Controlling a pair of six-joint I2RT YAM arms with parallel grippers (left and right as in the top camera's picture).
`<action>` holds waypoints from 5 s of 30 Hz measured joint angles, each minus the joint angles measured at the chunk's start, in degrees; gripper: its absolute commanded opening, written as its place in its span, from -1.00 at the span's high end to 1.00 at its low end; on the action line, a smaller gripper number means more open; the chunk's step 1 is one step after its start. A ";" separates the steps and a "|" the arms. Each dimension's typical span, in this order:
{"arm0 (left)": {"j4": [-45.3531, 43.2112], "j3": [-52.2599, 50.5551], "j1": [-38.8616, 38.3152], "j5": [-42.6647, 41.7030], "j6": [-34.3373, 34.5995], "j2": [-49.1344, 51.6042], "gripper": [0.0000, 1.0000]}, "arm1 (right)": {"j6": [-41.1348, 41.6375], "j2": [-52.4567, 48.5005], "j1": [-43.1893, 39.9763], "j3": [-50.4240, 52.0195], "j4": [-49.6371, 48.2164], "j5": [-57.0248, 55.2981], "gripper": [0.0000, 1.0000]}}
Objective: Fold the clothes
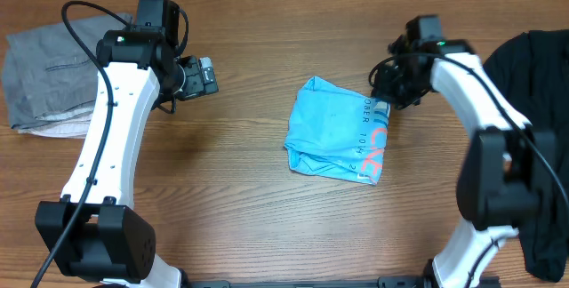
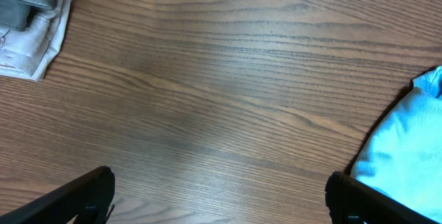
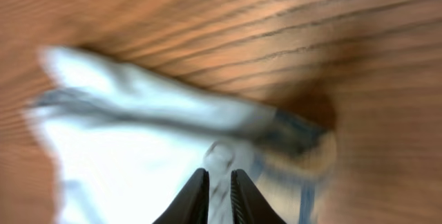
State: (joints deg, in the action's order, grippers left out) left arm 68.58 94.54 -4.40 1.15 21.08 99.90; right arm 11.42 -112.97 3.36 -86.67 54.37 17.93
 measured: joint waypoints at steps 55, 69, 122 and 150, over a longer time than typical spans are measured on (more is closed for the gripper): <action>0.02 0.00 0.00 0.00 0.00 0.00 -1.00 | 10.82 17.90 -7.43 11.78 3.63 -20.48 -1.00; -6.82 0.00 0.00 -0.48 0.02 0.00 -0.16 | 10.82 17.90 -7.43 11.78 3.61 -21.57 -1.00; -1.60 7.02 -24.00 22.12 6.05 28.83 0.92 | 10.82 17.90 -7.43 11.78 3.26 -21.81 -1.00; 20.50 18.18 -24.11 11.47 11.85 15.45 0.91 | 10.82 17.90 -7.43 11.78 3.32 -21.79 -1.00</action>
State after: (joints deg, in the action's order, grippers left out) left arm 89.08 112.73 -28.51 12.62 32.93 115.35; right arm 22.24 -95.07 -4.08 -74.89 57.69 -3.86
